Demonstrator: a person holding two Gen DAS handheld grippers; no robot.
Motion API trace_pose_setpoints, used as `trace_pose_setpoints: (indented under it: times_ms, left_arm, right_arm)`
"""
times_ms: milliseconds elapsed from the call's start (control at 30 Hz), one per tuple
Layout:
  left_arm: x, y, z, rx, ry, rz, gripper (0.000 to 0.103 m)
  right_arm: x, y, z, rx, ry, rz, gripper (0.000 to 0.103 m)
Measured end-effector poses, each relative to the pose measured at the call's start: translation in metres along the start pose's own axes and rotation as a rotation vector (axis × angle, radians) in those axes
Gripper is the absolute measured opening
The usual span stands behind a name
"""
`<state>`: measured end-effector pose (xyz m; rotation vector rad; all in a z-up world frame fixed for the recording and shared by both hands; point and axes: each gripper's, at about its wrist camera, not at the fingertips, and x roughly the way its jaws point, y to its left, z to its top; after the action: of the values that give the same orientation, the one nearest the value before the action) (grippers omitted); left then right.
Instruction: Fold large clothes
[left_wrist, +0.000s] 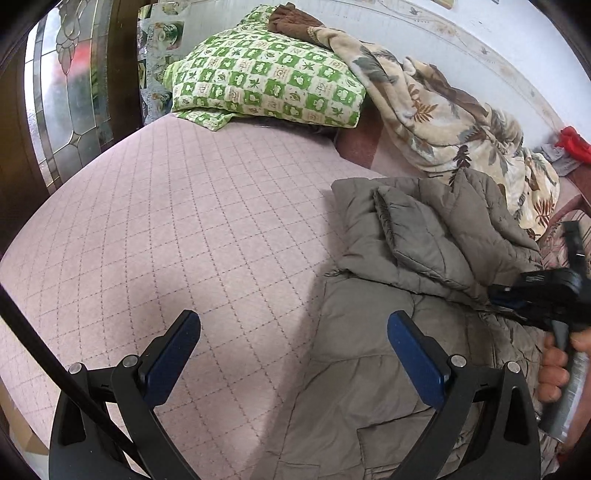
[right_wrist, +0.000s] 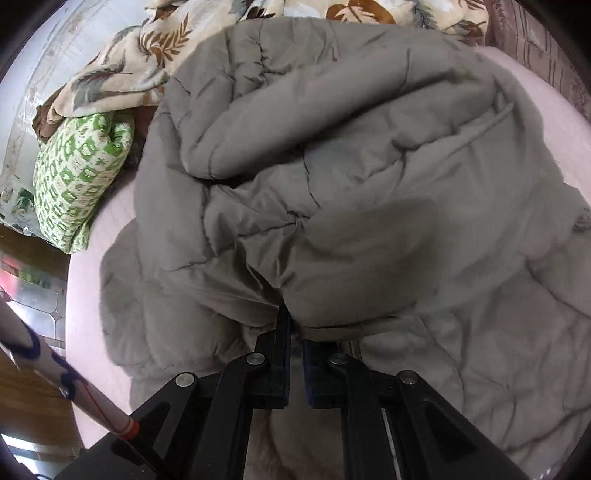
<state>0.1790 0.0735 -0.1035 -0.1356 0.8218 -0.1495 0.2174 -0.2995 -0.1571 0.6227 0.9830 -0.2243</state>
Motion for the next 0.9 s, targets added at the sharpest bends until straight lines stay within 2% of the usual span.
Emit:
trace_pose_setpoints:
  times_ms: [67,133,200,267,367,433,500,600,633,733,800,900]
  left_arm:
    - [0.000,0.002,0.001,-0.003,0.003,0.000,0.101]
    - [0.001,0.004,0.001,-0.016,0.010,-0.005,0.101]
    - [0.001,0.005,0.001,-0.027,0.017,-0.016,0.101]
    - [0.001,0.005,0.001,-0.027,0.015,-0.018,0.101]
    - [0.003,0.003,0.001,-0.020,0.017,-0.004,0.101]
    - [0.006,0.002,0.000,-0.014,0.026,0.005,0.101]
    - [0.009,0.002,0.000,-0.007,0.034,0.019,0.101]
    - [0.013,0.003,0.002,-0.003,0.036,0.032,0.101]
    - [0.014,0.004,0.004,-0.004,0.037,0.031,0.101]
    - [0.018,0.004,0.006,-0.010,0.044,0.028,0.101]
    - [0.019,0.004,0.006,-0.009,0.049,0.025,0.101]
    - [0.017,0.003,0.004,0.000,0.048,0.033,0.101]
  right_arm:
    - [-0.017,0.005,-0.005,-0.049,-0.002,0.002,0.014]
    - [-0.045,0.011,-0.014,-0.142,-0.030,-0.006,0.044]
    - [-0.070,0.010,-0.021,-0.178,-0.068,0.002,0.051]
    - [-0.098,0.007,-0.026,-0.201,-0.111,0.020,0.051]
    - [-0.118,0.013,-0.018,-0.243,-0.209,-0.033,0.049]
    - [-0.111,0.023,0.000,-0.250,-0.246,-0.072,0.040]
    - [-0.096,0.031,0.018,-0.236,-0.264,-0.102,0.039]
    - [-0.053,0.032,0.032,-0.233,-0.232,-0.199,0.037]
    - [-0.032,0.025,0.033,-0.209,-0.184,-0.217,0.037]
    - [0.003,0.012,0.033,-0.149,-0.114,-0.209,0.037]
    - [0.006,0.011,0.032,-0.180,-0.118,-0.209,0.037]
    - [-0.021,0.015,0.030,-0.215,-0.141,-0.166,0.037]
